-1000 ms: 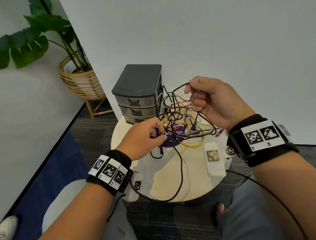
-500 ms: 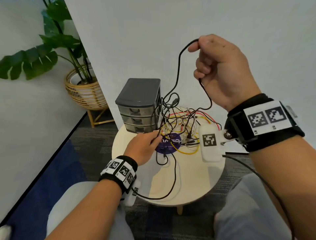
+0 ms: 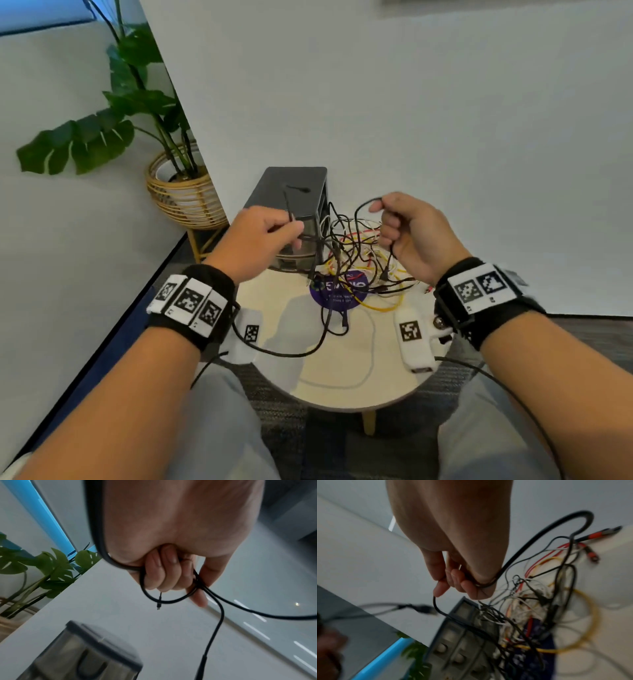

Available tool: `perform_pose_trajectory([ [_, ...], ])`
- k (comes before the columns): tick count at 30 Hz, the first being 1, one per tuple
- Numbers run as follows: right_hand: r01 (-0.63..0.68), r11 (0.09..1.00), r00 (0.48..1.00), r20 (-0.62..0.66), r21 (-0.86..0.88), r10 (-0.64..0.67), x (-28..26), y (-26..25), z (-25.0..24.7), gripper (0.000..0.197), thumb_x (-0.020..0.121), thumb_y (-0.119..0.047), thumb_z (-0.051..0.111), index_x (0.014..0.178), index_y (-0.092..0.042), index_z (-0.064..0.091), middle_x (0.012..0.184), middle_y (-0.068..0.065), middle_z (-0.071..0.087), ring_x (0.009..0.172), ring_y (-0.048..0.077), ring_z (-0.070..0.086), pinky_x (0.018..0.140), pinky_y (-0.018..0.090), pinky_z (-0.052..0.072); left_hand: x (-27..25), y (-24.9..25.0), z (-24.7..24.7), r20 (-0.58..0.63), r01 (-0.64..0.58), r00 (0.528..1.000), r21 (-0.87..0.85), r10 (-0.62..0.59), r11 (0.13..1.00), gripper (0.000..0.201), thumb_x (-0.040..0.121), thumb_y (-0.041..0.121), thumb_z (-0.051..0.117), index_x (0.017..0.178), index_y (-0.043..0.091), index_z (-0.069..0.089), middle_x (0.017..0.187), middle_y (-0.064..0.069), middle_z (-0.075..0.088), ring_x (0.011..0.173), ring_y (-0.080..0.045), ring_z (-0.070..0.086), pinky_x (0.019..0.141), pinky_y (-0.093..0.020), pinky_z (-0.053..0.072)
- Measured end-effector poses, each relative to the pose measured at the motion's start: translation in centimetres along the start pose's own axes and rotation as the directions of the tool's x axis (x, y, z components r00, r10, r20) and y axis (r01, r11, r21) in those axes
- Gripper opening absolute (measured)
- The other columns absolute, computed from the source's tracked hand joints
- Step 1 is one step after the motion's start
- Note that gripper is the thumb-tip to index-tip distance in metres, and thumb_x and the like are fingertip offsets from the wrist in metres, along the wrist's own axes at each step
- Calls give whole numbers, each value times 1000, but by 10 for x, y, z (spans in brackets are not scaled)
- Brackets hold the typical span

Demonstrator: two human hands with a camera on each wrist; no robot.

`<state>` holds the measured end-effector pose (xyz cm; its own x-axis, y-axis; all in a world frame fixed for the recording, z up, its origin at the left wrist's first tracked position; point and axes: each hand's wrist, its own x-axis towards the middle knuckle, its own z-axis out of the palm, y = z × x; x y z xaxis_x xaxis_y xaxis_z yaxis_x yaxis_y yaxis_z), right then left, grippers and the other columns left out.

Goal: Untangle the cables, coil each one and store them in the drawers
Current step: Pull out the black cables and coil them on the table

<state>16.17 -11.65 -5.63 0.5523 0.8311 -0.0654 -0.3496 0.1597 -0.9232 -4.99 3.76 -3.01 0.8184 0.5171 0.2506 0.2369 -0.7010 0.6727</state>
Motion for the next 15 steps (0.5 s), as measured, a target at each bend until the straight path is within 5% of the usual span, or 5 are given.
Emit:
perform_pose_trajectory([
  [3, -169, 969, 985, -1, -179, 171, -2, 37, -7, 29, 102, -19, 46, 85, -7, 67, 62, -3, 30, 55, 13, 28, 52, 25, 27, 7, 18, -23, -105, -42, 994, -69, 34, 997, 37, 97, 39, 57, 73, 19, 77, 72, -16, 67, 70, -38, 58, 69, -41, 47],
  [8, -307, 864, 940, 18, -399, 342, -11, 77, -7, 27, 98, -18, 53, 83, -5, 72, 59, -1, 37, 51, 13, 31, 51, 27, 25, 19, 31, -35, -221, -2, 975, -167, -36, 986, 37, 104, 33, 57, 79, 13, 76, 57, -10, 32, 48, -14, 25, 47, -26, 23],
  [12, -192, 772, 897, 211, -606, 389, -25, 86, 4, 19, 95, -11, 60, 87, -1, 74, 55, -1, 46, 48, 13, 39, 50, 25, 31, 25, 31, -22, -262, 20, 962, -204, -75, 979, 36, 105, 36, 56, 87, 14, 78, 58, -10, 31, 50, -18, 25, 49, -27, 21],
  [15, -8, 636, 800, 376, -772, 467, -36, 84, 15, 15, 91, -3, 60, 88, 2, 74, 48, -13, 52, 47, 5, 44, 52, 18, 33, 26, 30, -8, -266, 25, 961, -203, -80, 979, 35, 104, 37, 56, 84, 18, 77, 60, -14, 38, 52, -16, 32, 52, -28, 27],
])
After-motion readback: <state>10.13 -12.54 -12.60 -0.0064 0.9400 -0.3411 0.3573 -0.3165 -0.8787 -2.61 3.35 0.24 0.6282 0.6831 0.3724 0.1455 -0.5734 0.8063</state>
